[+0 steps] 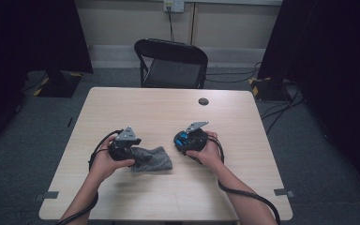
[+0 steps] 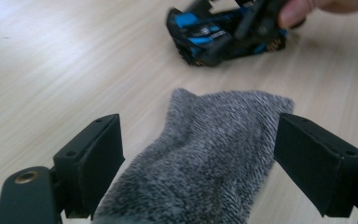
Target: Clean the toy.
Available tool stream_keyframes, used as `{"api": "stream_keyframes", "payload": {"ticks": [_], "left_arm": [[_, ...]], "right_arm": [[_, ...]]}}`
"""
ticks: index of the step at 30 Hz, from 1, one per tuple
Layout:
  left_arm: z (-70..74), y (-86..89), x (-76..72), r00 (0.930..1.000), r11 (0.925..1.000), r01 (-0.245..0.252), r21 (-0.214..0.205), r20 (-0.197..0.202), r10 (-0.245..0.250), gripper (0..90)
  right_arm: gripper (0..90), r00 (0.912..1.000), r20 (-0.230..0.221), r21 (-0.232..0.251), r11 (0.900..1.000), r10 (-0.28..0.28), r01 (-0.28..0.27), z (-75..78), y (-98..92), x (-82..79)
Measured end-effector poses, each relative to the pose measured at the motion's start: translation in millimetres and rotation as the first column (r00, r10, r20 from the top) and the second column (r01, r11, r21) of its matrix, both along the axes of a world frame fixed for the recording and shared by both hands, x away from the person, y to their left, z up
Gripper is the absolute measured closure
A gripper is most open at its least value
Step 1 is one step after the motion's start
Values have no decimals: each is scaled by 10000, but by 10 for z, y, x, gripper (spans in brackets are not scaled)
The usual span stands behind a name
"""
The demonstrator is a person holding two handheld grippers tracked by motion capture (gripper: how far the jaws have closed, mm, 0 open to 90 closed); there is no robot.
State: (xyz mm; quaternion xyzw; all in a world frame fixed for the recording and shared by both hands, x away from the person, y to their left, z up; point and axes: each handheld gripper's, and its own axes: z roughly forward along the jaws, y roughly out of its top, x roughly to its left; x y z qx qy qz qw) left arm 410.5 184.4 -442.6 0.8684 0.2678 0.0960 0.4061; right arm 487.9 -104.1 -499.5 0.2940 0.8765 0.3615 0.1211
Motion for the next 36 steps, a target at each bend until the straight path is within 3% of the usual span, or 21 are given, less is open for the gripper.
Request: {"api": "stream_keyframes", "payload": {"ticks": [9,12,14,16,18,21,23,26,29,31,33,35,36], "left_arm": [[-181,-168,85,9946,9908,1019,889,-280,-998,164],[-268,-179,83,9902,9800,1381,1431,-395,-1338,292],[-305,-175,75,9894,9760,1436,1636,-445,-1381,309],[-337,-173,65,9883,9767,1511,1524,-440,-1460,314],[-351,-160,61,9858,9723,1663,1644,-511,-1600,334],[-404,-165,29,9855,9713,1694,1672,-345,-1659,351],[-394,-164,18,9855,9705,1690,1721,-406,-1644,441],[-367,-163,18,9901,9788,1286,1592,-757,-1178,683],[-304,-153,59,9927,9921,557,1123,-1123,-431,735],[-231,-108,101,9941,9992,-112,393,-1071,153,744],[-115,-46,147,9935,9966,-817,-141,-800,804,747],[-25,-3,197,9872,9867,-1491,-642,-670,1448,746],[18,14,233,9819,9780,-1840,-987,-634,1784,746]], "right_arm": [[259,10000,-55,33,10000,66,-66,-1,-14,0],[259,10000,-61,39,10000,56,-55,-2,-17,-5],[259,10000,-27,54,10000,69,-69,-4,-20,-6],[259,10000,15,37,10000,36,-36,-3,-18,-11],[259,10000,23,37,10000,29,-29,-3,-19,-12],[260,10000,44,5,10000,11,-11,0,-18,-15],[260,10000,76,-38,10000,46,-46,8,-15,-21],[260,9999,108,231,9997,-40,37,46,-40,-26],[260,10000,71,457,9989,-57,54,94,-81,-30],[261,10000,88,598,9982,-35,30,124,-109,-48],[260,9999,107,822,9966,16,-25,163,-133,-74],[260,9997,182,1030,9946,138,-156,232,-146,-111],[260,9997,223,1114,9937,122,-146,258,-149,-123]]}}
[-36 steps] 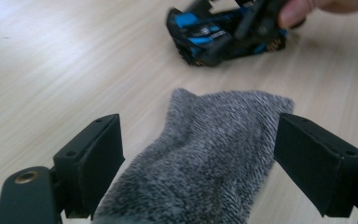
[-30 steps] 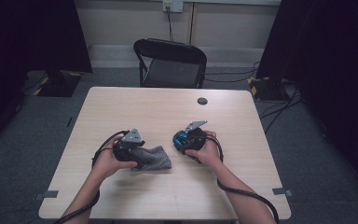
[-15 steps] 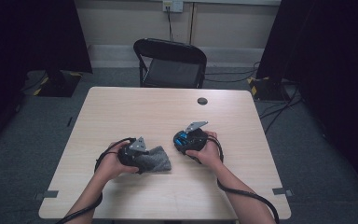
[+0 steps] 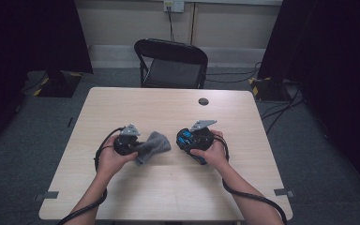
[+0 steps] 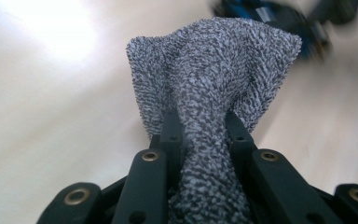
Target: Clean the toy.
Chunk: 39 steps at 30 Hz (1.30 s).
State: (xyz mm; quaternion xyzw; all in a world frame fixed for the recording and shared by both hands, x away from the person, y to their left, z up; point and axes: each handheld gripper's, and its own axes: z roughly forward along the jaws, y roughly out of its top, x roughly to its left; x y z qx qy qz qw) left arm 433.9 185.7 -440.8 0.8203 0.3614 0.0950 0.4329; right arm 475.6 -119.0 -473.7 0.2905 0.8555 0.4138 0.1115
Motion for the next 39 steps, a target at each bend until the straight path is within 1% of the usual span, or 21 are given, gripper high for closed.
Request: {"api": "stream_keyframes", "payload": {"ticks": [1,3,6,8,10,11,12,13,14,15,17,18,19,21,23,27,29,32,35,37,39], "left_arm": [[37,3,41,9995,9994,-310,-160,43,311,746],[106,-26,127,9973,9974,-716,-72,128,717,747],[182,-122,250,9942,9944,-1060,-25,172,1061,747],[215,-200,317,9920,9921,-1253,18,151,1253,746],[225,-301,362,9901,9894,-1402,369,146,1397,746],[222,-348,379,9912,9905,-1323,382,77,1321,746],[209,-401,388,9941,9941,-1075,170,-88,1077,746],[198,-458,383,9971,9972,-751,54,-122,752,746],[191,-512,366,9984,9984,-558,58,-130,558,746],[182,-556,350,9989,9990,-432,88,-187,434,746],[165,-610,328,9996,9999,-114,-73,-253,112,747],[159,-627,319,9996,10000,15,-94,-269,-18,747],[158,-639,308,9997,9999,154,-57,-190,-155,747],[172,-642,293,9997,9997,232,-47,-71,-232,747],[204,-639,267,9989,9989,460,-76,56,-459,747],[243,-638,213,9950,9957,911,140,389,-915,748],[245,-629,196,9930,9938,1096,182,412,-1103,748],[237,-608,173,9893,9906,1355,163,519,-1362,749],[242,-586,143,9866,9885,1503,161,622,-1511,750],[248,-569,125,9854,9869,1613,42,554,-1612,750],[254,-563,105,9829,9846,1745,73,586,-1746,751]], "right_arm": [[260,9999,32,81,9999,95,-96,38,0,-13],[261,9995,164,183,9995,261,-264,118,11,-44],[261,9982,302,442,9976,522,-535,243,42,-98],[261,9964,395,514,9958,744,-764,322,76,-142],[260,9947,512,571,9941,890,-919,384,114,-189],[261,9941,544,708,9927,939,-977,408,129,-206],[260,9940,580,761,9923,930,-973,433,139,-218],[260,9941,633,746,9929,879,-926,454,151,-222],[261,9950,597,752,9936,805,-849,468,157,-218],[261,9958,563,774,9940,728,-770,474,157,-206],[261,9959,530,795,9939,727,-768,481,154,-189],[261,9961,539,712,9947,702,-740,484,154,-184],[260,9963,551,634,9956,656,-690,487,153,-179],[261,9969,484,580,9962,614,-642,488,146,-167],[260,9972,499,506,9970,555,-580,484,138,-158],[260,9981,410,373,9982,462,-477,463,118,-123],[260,9985,331,436,9980,443,-458,456,111,-111],[260,9984,312,314,9984,471,-481,456,119,-111],[261,9984,297,244,9985,483,-490,453,122,-107],[260,9986,270,205,9987,453,-459,446,113,-97],[261,9987,242,230,9987,449,-455,438,100,-84]]}}
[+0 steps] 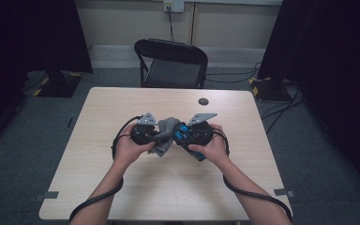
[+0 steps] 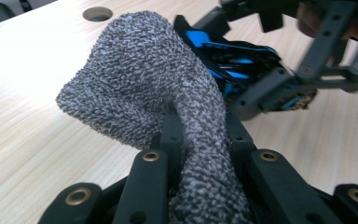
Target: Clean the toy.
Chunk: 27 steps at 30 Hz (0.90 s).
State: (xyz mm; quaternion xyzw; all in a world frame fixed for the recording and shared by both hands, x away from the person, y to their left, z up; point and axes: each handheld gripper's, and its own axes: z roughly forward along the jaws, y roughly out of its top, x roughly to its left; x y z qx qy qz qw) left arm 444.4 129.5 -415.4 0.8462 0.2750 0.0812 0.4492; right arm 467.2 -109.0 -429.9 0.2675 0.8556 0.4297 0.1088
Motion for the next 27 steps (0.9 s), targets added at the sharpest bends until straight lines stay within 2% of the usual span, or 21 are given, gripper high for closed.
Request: {"api": "stream_keyframes", "payload": {"ticks": [10,13,15,17,20,25,27], "left_arm": [[21,52,-113,9969,9967,769,-268,-149,-773,751],[12,106,-126,9971,9970,720,-282,-245,-727,751],[7,187,-100,9986,9990,274,-350,-436,-289,750],[12,293,-46,9988,9991,-259,-351,-432,243,750],[47,391,40,9939,9940,-1046,-324,-374,1034,750],[111,361,192,9863,9853,-1652,-438,-31,1652,748],[127,306,245,9852,9844,-1709,-424,51,1713,748]], "right_arm": [[261,9996,-14,18,9996,-287,287,18,-55,54],[261,9993,-72,101,9993,-371,372,18,-79,68],[261,9992,-112,118,9992,-379,380,19,-89,65],[261,9994,-77,169,9993,-347,348,23,-97,49],[260,9998,-70,264,9995,-185,187,38,-94,20],[260,9999,-23,205,9997,111,-111,52,-22,-32],[261,9997,-54,223,9995,225,-224,49,3,-45]]}}
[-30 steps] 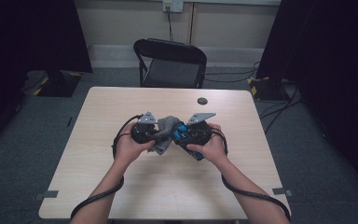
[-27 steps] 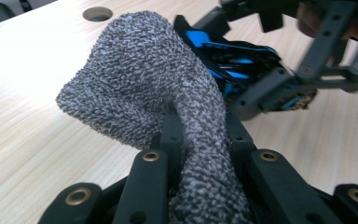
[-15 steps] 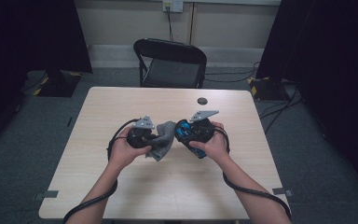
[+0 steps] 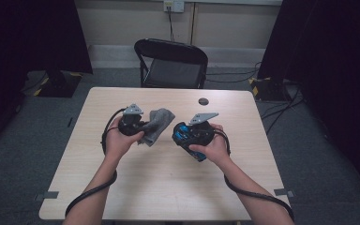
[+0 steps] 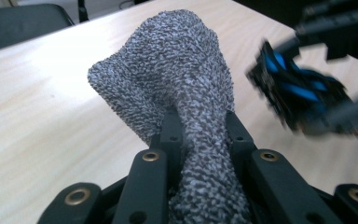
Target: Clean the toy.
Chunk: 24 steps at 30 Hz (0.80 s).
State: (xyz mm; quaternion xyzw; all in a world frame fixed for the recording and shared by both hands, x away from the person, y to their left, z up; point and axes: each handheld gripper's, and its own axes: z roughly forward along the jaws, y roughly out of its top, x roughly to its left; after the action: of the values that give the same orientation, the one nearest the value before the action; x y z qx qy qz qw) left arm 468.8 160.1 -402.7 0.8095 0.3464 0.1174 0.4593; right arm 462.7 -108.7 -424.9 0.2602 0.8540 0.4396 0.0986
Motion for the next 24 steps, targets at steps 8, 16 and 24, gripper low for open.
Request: {"api": "stream_keyframes", "payload": {"ticks": [8,16,24], "left_arm": [[-34,-369,12,9927,9923,1203,292,-28,-1203,748],[-66,-381,-41,9860,9859,1662,206,-188,-1658,748],[-86,-348,-151,9772,9778,2094,124,-380,-2088,748]], "right_arm": [[260,10000,-50,-1,10000,65,-65,-11,51,-14],[260,9998,-125,-94,9998,-180,179,-55,-49,24],[260,9986,-182,-171,9987,-487,484,-67,-119,93]]}}
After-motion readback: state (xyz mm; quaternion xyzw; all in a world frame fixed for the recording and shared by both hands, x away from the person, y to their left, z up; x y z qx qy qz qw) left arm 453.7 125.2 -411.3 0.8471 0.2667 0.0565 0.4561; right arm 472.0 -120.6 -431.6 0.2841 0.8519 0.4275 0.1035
